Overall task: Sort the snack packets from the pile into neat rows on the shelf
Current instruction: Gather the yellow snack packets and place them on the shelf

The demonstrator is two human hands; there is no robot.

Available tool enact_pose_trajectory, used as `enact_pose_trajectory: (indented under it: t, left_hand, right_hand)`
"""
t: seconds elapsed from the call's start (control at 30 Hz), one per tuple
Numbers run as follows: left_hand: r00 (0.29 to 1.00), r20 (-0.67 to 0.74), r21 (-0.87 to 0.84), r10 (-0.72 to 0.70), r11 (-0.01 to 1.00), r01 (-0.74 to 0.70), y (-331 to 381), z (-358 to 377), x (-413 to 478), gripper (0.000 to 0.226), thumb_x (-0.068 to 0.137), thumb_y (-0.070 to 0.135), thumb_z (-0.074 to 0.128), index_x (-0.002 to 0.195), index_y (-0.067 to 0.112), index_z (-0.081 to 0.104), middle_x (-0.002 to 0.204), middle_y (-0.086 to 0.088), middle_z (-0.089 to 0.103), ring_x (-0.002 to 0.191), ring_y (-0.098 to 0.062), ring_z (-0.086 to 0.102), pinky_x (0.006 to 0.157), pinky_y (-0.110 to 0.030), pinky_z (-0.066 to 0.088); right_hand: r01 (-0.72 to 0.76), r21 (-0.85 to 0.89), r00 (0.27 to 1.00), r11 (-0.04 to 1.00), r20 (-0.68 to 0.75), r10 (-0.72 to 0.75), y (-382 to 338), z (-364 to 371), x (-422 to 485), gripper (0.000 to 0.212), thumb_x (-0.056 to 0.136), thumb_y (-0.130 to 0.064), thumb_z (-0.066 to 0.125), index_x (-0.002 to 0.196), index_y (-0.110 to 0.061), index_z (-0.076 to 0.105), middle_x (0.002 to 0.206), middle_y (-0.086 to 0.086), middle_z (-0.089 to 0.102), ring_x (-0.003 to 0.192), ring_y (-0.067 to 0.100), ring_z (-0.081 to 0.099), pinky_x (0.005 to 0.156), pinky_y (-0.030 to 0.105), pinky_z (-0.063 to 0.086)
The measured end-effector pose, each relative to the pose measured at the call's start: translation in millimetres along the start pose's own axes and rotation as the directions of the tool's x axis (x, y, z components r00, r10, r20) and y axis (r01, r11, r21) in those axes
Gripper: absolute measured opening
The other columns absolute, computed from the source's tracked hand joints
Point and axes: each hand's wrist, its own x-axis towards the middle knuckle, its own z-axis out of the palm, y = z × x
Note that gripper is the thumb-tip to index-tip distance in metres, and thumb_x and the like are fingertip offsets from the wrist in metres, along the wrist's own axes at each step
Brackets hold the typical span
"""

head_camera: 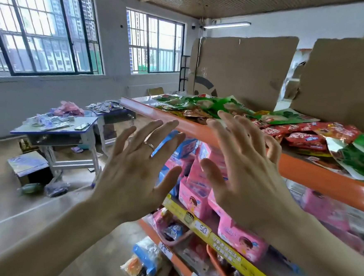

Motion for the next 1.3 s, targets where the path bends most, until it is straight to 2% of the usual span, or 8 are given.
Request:
enact_pose_trajectory:
  t: [0.27,0.5,0.63,0.83,0.97,1.1,1.2,1.3]
  left_hand:
    - [0.998,-0.014,0.073,0.067,0.995,-0.066,-40.8,36.3,84.4,0.055,0.097,0.047,0.037,0.144,0.021,0.046,0.157,0.0,0.036,0.142,-0.026,0.035,0.115,-0.052,0.024]
    - [0.996,-0.01,0.178,0.085,0.981,-0.082,-69.2,72.5,121.2,0.05,0.091,0.042,0.046,0.135,0.019,0.055,0.152,-0.002,0.044,0.138,-0.027,0.04,0.113,-0.051,0.025]
    - [1.0,0.026,0.182,0.008,0.983,-0.013,-94.4,96.4,132.3,0.045,0.087,0.038,0.052,0.128,0.019,0.061,0.141,-0.003,0.056,0.129,-0.028,0.05,0.108,-0.05,0.031]
    - [0.982,0.013,0.038,-0.191,0.981,0.19,-136.9,127.0,157.5,0.014,0.088,0.026,0.069,0.1,0.021,0.073,0.128,-0.003,0.065,0.12,-0.032,0.057,0.1,-0.054,0.04]
    - [0.966,0.076,0.0,-0.246,0.969,0.246,-167.8,144.4,164.4,0.019,0.085,0.022,0.073,0.104,0.021,0.073,0.124,-0.003,0.069,0.115,-0.032,0.061,0.098,-0.054,0.044]
    - [0.945,0.136,-0.113,-0.298,0.943,0.314,-198.8,157.4,178.5,0.018,0.088,0.043,0.066,0.099,0.031,0.072,0.114,0.007,0.072,0.106,-0.024,0.066,0.097,-0.047,0.045]
    - [0.907,0.275,-0.18,-0.318,0.91,0.374,-220.5,166.8,201.9,0.039,0.082,0.068,0.049,0.099,0.039,0.068,0.105,0.017,0.071,0.096,-0.014,0.067,0.095,-0.043,0.048]
    - [0.863,0.426,-0.204,-0.271,0.901,0.384,-236.4,183.1,223.8,0.046,0.082,0.069,0.059,0.11,0.033,0.065,0.103,0.016,0.065,0.102,-0.014,0.062,0.093,-0.039,0.049]
  right_hand:
    - [-0.031,0.0,0.999,1.0,-0.025,0.031,27.6,21.9,69.9,0.053,0.091,-0.049,0.038,0.139,-0.027,0.037,0.157,-0.005,0.023,0.145,0.018,0.013,0.111,0.053,0.014]
    - [-0.084,0.0,0.996,0.996,-0.02,0.084,53.7,33.7,103.9,0.054,0.089,-0.05,0.037,0.139,-0.03,0.036,0.156,-0.006,0.023,0.145,0.018,0.011,0.111,0.051,0.011]
    - [-0.105,0.007,0.994,0.994,-0.002,0.105,60.0,46.4,107.4,0.052,0.093,-0.049,0.041,0.141,-0.029,0.033,0.155,-0.006,0.023,0.145,0.017,0.011,0.11,0.05,0.01]
    - [-0.118,-0.005,0.993,0.993,0.006,0.118,54.8,58.4,127.5,0.049,0.095,-0.045,0.045,0.14,-0.03,0.034,0.155,-0.009,0.023,0.145,0.015,0.009,0.112,0.051,0.009]
    - [-0.131,-0.033,0.991,0.991,0.002,0.131,50.8,72.5,143.1,0.05,0.091,-0.048,0.042,0.137,-0.029,0.04,0.153,-0.008,0.029,0.144,0.016,0.014,0.111,0.053,0.013]
    - [-0.161,-0.052,0.987,0.986,0.018,0.162,42.4,87.3,163.2,0.051,0.09,-0.05,0.038,0.138,-0.031,0.04,0.152,-0.011,0.028,0.143,0.014,0.013,0.112,0.053,0.014]
    - [-0.184,-0.056,0.983,0.981,0.012,0.185,32.8,97.4,183.9,0.051,0.09,-0.05,0.036,0.137,-0.032,0.041,0.153,-0.011,0.026,0.144,0.014,0.009,0.112,0.052,0.011]
    - [-0.183,-0.094,0.983,0.979,0.006,0.185,23.4,109.1,207.4,0.043,0.091,-0.047,0.042,0.128,-0.03,0.055,0.154,-0.007,0.024,0.143,0.017,0.008,0.108,0.05,0.008]
